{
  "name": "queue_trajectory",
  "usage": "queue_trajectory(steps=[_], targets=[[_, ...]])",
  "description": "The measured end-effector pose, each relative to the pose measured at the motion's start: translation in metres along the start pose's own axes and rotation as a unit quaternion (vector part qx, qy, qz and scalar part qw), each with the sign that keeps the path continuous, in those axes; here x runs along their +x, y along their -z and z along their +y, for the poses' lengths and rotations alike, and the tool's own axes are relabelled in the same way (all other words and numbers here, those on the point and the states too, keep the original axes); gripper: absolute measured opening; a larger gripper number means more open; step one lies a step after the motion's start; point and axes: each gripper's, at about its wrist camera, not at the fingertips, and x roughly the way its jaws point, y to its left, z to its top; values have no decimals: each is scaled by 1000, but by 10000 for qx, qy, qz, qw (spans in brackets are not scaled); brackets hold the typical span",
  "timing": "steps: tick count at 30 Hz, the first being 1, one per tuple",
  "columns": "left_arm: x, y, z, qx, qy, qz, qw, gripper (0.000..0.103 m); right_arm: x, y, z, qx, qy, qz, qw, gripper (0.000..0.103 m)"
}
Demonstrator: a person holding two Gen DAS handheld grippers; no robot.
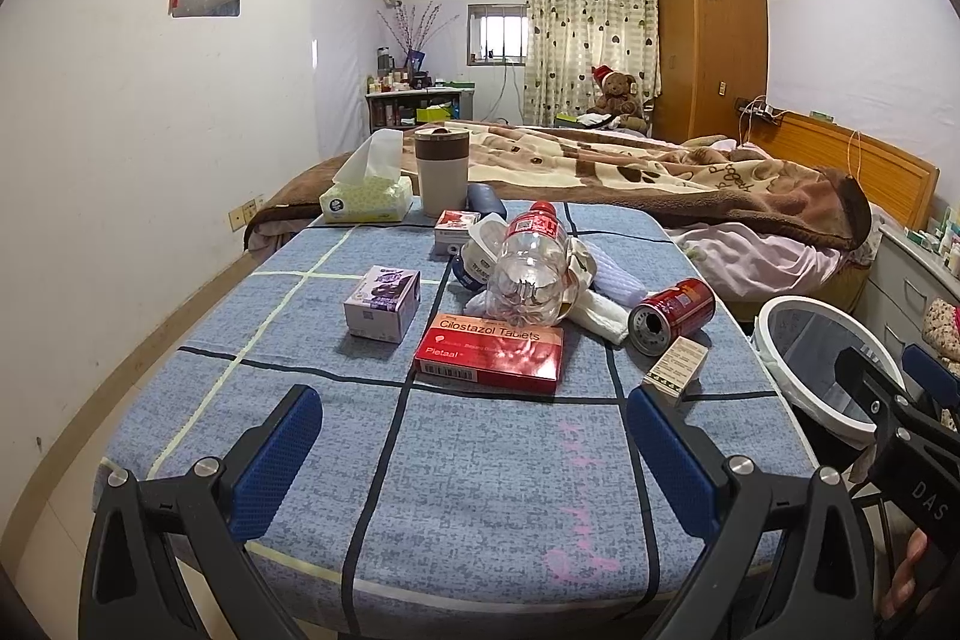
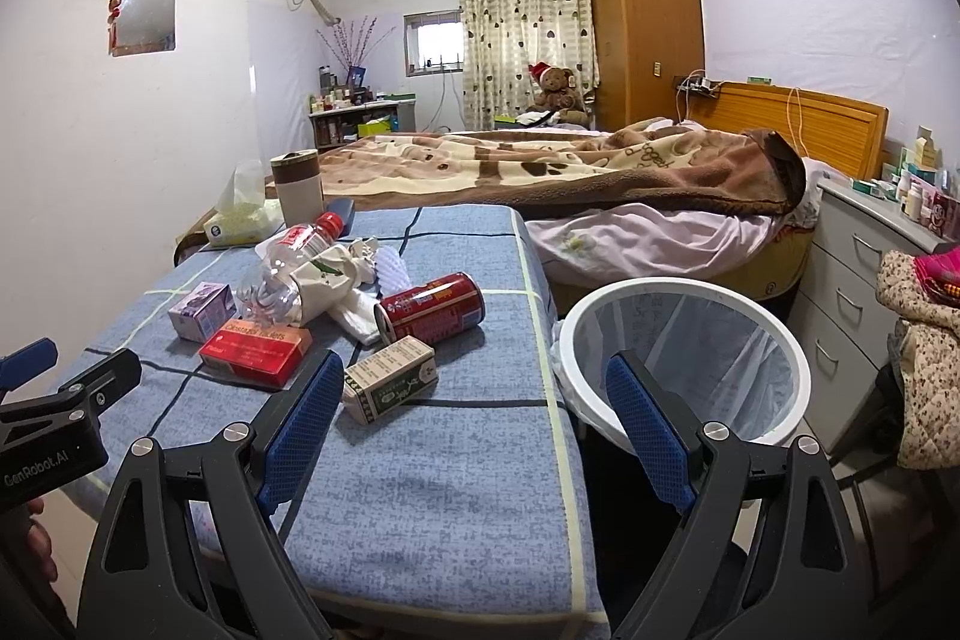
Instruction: Collect trash
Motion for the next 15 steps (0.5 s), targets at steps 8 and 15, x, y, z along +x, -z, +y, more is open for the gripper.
queue_trajectory(steps=[8,15], targets=[[-1,0,1,-2,-7,-2,10000,103,0,0,1,-5,4,-1,10000,91],[-1,-1,2,-1,2,-23,10000,103,0,-1,1,-15,0,-1,10000,91]])
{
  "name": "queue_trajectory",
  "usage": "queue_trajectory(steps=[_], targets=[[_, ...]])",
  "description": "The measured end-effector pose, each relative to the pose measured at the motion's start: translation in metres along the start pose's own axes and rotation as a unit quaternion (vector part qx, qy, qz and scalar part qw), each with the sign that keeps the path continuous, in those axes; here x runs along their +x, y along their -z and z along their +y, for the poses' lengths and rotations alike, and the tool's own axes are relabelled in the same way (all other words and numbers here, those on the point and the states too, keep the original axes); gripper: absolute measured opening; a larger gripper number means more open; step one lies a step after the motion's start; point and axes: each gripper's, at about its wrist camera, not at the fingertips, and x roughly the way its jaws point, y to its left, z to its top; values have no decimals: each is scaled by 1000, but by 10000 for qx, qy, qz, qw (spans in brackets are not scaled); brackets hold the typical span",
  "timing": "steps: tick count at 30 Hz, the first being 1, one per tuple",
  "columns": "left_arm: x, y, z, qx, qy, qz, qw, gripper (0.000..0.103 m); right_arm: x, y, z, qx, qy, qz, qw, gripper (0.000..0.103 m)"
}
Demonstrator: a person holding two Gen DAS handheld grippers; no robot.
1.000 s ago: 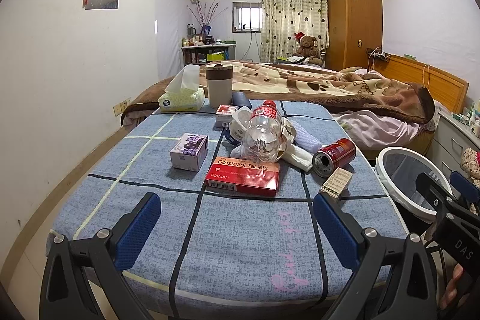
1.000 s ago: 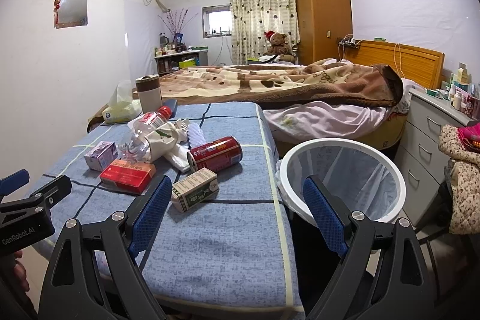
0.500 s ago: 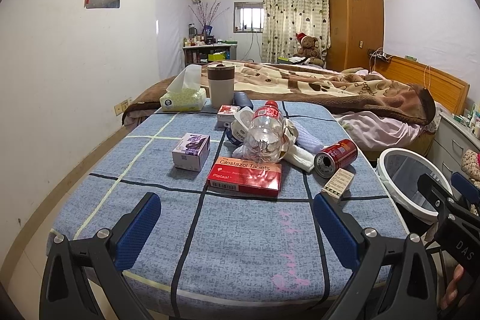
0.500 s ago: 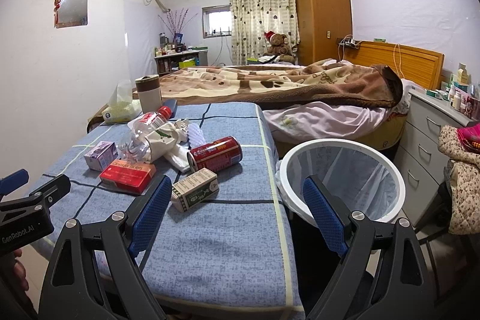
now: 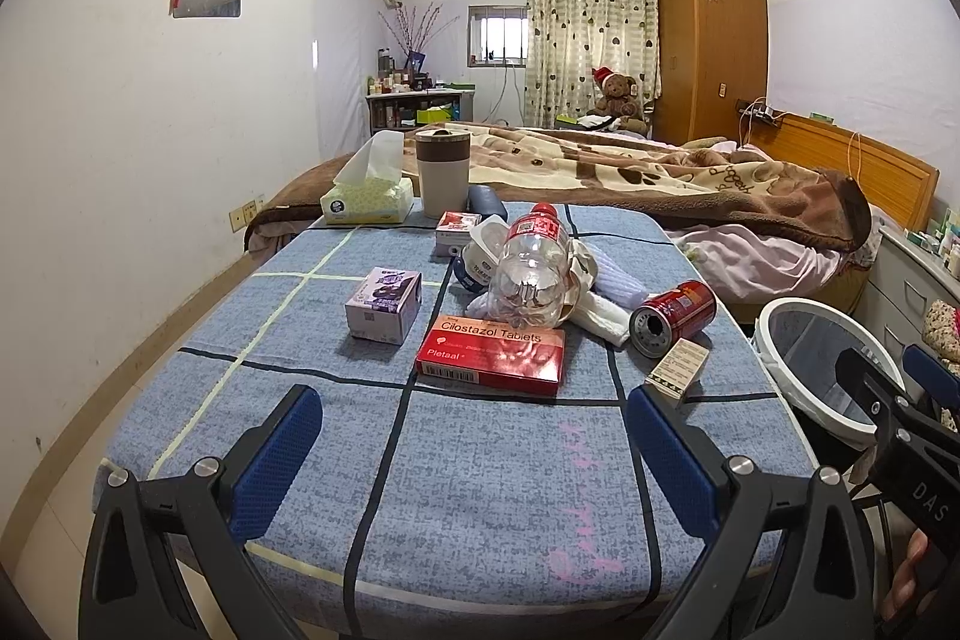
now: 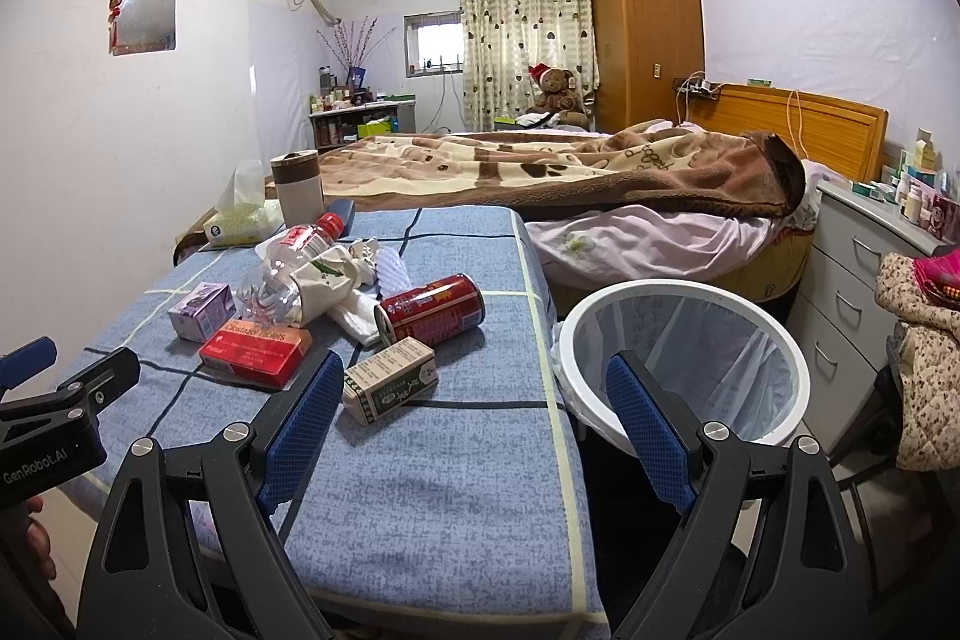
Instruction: Collect trash
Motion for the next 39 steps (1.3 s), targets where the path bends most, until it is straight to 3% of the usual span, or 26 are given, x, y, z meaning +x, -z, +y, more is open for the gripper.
queue_trajectory(steps=[27,39], targets=[[2,-1,4,5,13,18,10000,103,2,-2,1,-42,24,-24,10000,91],[34,-5,28,-54,62,184,9998,103,29,-2,12,23,-11,187,9998,91]])
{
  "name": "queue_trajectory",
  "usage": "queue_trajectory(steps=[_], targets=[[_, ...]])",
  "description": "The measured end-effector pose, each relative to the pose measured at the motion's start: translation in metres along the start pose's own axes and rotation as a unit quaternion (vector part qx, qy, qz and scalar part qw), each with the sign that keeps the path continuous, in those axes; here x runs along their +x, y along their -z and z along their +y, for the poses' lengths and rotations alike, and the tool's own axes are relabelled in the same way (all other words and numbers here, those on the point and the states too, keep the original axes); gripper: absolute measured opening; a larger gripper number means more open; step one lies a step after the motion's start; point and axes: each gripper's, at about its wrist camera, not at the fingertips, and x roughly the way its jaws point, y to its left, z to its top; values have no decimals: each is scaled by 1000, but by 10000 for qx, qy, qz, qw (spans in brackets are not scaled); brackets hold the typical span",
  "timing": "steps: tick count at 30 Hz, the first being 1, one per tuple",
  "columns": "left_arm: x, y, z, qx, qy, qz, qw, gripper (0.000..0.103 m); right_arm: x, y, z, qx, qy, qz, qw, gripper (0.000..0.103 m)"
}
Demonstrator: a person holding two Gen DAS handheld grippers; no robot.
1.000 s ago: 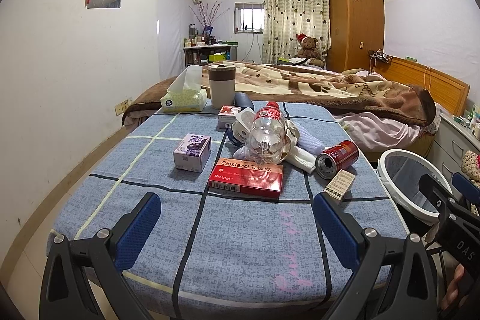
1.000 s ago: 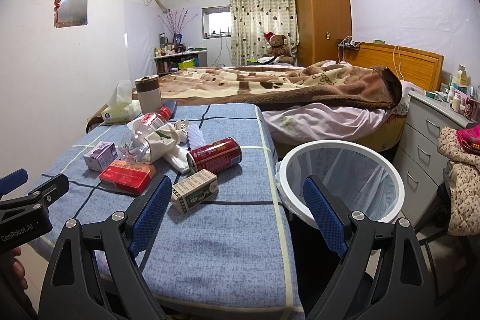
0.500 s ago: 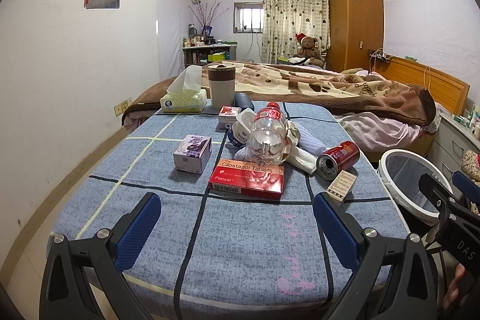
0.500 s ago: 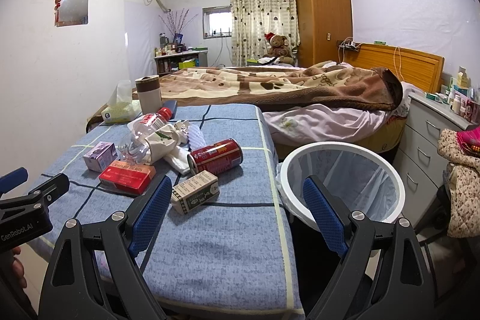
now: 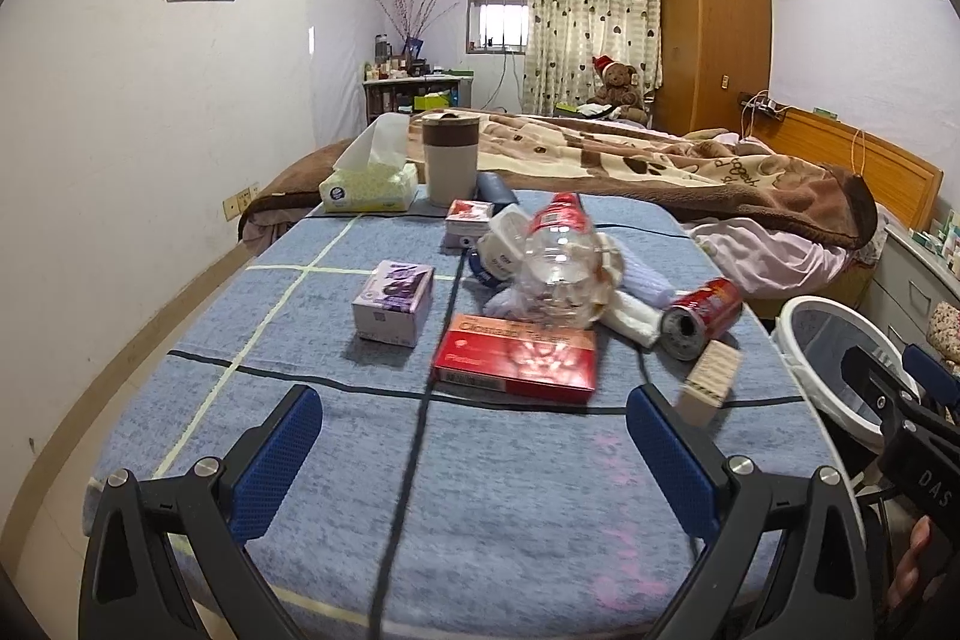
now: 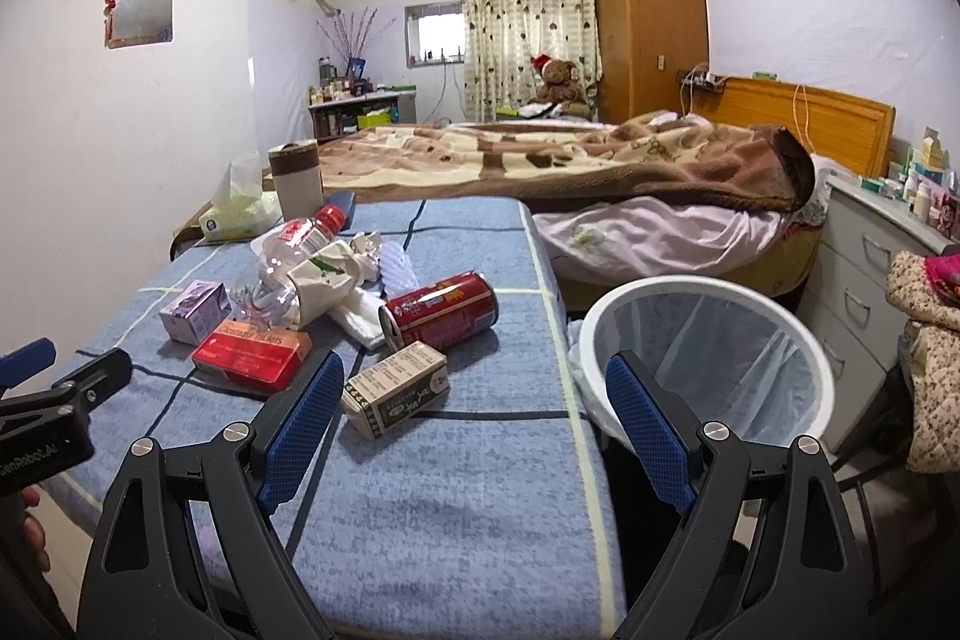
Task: Collect trash
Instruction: 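Grasp the purple juice box with the left tool while the right tool grasps the white medicine box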
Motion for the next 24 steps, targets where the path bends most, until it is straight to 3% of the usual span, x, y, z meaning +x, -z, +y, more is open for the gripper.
queue_trajectory(steps=[20,24], targets=[[118,-41,78,-302,1,776,9965,100,81,3,29,338,-105,997,9944,90],[139,-48,84,-332,-3,849,9958,96,92,4,36,296,-7,1166,9927,79]])
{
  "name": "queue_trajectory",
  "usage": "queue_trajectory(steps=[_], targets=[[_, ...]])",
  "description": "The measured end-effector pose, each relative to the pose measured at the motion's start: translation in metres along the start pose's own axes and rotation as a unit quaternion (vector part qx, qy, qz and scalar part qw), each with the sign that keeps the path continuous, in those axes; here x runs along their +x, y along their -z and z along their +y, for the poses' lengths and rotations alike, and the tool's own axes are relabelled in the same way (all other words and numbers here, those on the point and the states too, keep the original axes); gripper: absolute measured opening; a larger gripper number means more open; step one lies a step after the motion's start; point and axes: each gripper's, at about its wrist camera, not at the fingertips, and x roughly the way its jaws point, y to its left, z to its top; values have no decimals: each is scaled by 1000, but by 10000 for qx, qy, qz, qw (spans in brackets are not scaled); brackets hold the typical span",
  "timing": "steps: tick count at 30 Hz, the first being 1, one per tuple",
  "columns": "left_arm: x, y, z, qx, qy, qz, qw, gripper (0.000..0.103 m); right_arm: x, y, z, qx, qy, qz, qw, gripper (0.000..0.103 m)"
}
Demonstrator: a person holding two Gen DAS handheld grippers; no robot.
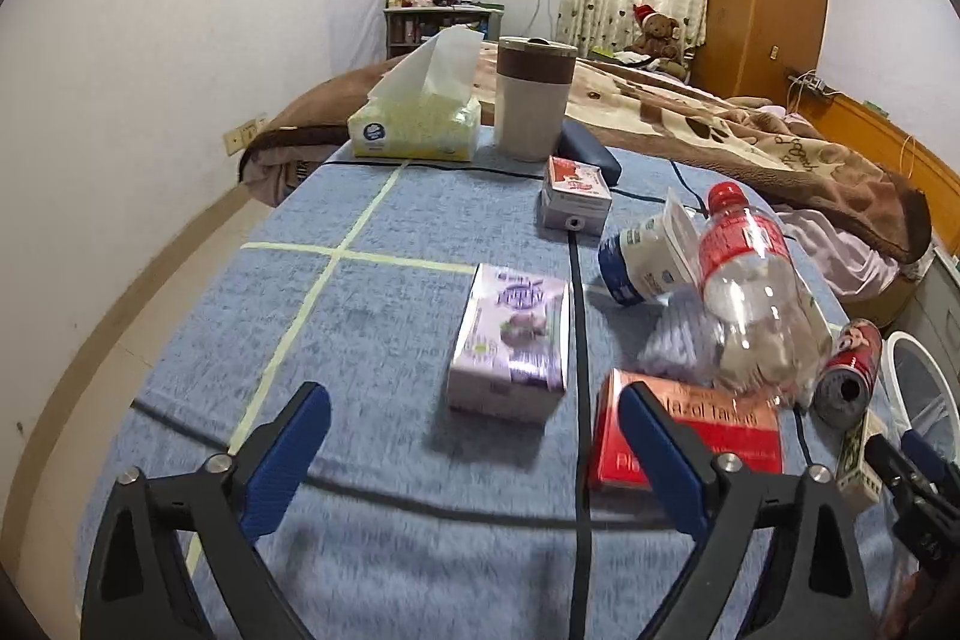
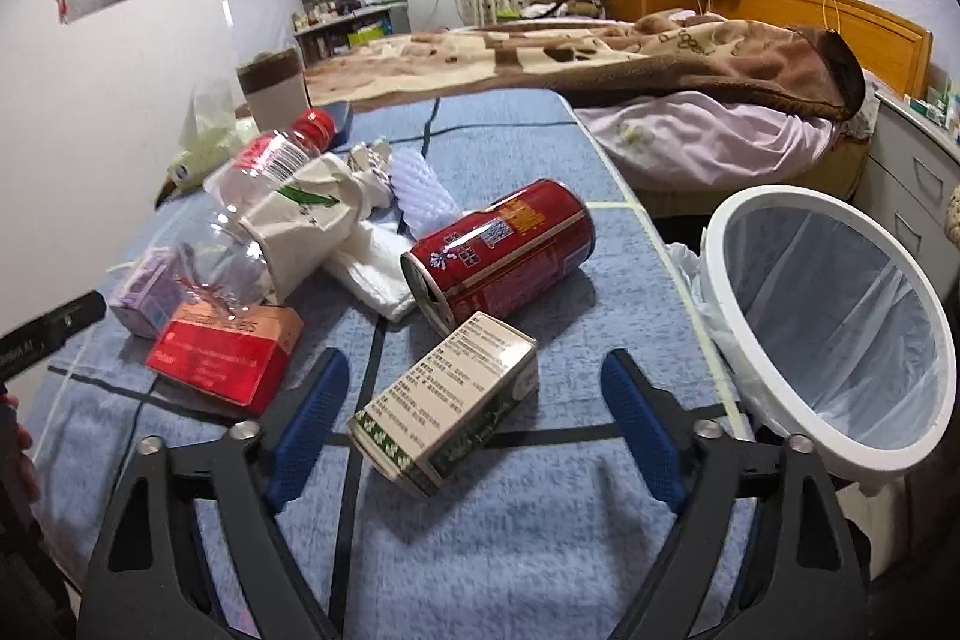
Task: Collect trash
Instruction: 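Grasp the purple juice box with the left tool while the right tool grasps the white medicine box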
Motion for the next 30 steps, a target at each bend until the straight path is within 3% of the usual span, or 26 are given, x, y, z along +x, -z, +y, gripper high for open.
queue_trajectory(steps=[6,12,16,20,26,30], targets=[[28,-12,4,40,-12,156,9999,91,7,2,4,-39,79,161,9998,73],[52,-19,-3,152,86,370,9992,90,14,-1,5,-74,183,291,9994,59],[63,-23,-6,213,56,477,9986,90,15,-4,4,-98,232,305,9992,56],[66,-23,-10,260,15,521,9983,77,15,-5,3,-115,272,289,9991,53],[72,-23,-2,16,11,628,9980,73,11,-3,1,-188,264,248,9992,48],[78,-22,-4,71,-6,759,9971,55,12,-5,-1,-171,210,248,9993,44]])
